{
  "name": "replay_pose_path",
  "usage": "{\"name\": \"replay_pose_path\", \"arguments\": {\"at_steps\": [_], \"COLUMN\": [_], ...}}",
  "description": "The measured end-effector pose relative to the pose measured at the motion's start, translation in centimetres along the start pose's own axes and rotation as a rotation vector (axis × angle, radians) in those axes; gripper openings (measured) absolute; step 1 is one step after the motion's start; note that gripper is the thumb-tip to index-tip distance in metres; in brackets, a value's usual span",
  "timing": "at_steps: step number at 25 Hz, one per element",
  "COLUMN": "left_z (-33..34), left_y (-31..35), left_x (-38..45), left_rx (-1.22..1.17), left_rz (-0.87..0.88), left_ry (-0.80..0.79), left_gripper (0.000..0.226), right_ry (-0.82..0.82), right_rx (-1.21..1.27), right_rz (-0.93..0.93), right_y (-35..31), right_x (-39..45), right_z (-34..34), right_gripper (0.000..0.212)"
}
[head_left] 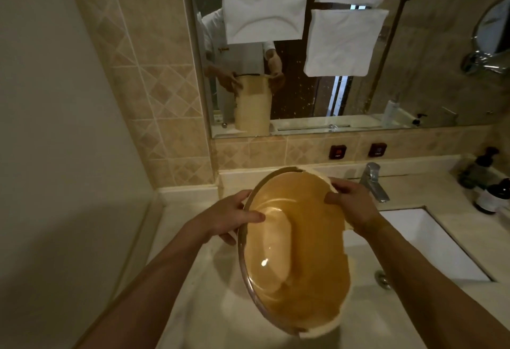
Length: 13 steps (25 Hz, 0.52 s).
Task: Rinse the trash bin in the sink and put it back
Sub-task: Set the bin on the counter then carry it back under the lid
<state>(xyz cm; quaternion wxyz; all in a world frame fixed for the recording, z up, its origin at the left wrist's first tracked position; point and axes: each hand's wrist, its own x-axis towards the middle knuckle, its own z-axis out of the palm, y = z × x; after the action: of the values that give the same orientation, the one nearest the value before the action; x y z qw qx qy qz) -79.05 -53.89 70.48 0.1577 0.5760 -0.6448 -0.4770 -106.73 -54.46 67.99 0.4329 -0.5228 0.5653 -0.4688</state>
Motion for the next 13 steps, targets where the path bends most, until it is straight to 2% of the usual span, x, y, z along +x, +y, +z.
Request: {"name": "replay_pose_path", "arguments": {"at_steps": [4, 5, 7, 9, 11, 13], "left_z": [3.8, 5.0, 7.9, 10.9, 13.5, 15.9], "left_y": [0.6, 0.7, 0.9, 1.0, 1.2, 1.6], "left_x": [-2.7, -3.4, -4.7, -5.3, -5.3, -5.7], "left_rx": [-0.069, -0.113, -0.213, -0.347, -0.55, -0.75], "left_rz": [-0.076, -0.065, -0.001, 0.01, -0.107, -0.178], "left_ry": [0.01, 0.027, 0.087, 0.166, 0.291, 0.394], "left_gripper": [0.071, 0.076, 0.081, 0.083, 0.077, 0.071], "right_ry": [-0.316, -0.309, -0.165, -0.068, -0.158, -0.323], "right_rx": [-0.403, -0.526, -0.721, -0.817, -0.888, -1.002], "right_rz": [-0.265, -0.326, -0.431, -0.554, -0.603, -0.557], "right_y": [-2.9, -3.3, -3.3, -2.4, -1.0, 0.8], "right_x": [-0.7, -1.0, -2.6, -5.4, -8.3, -11.1], "right_z": [-0.1, -0.1, -0.5, -1.3, -2.5, -3.6], "right_gripper": [0.035, 0.034, 0.036, 0.042, 0.046, 0.055]}}
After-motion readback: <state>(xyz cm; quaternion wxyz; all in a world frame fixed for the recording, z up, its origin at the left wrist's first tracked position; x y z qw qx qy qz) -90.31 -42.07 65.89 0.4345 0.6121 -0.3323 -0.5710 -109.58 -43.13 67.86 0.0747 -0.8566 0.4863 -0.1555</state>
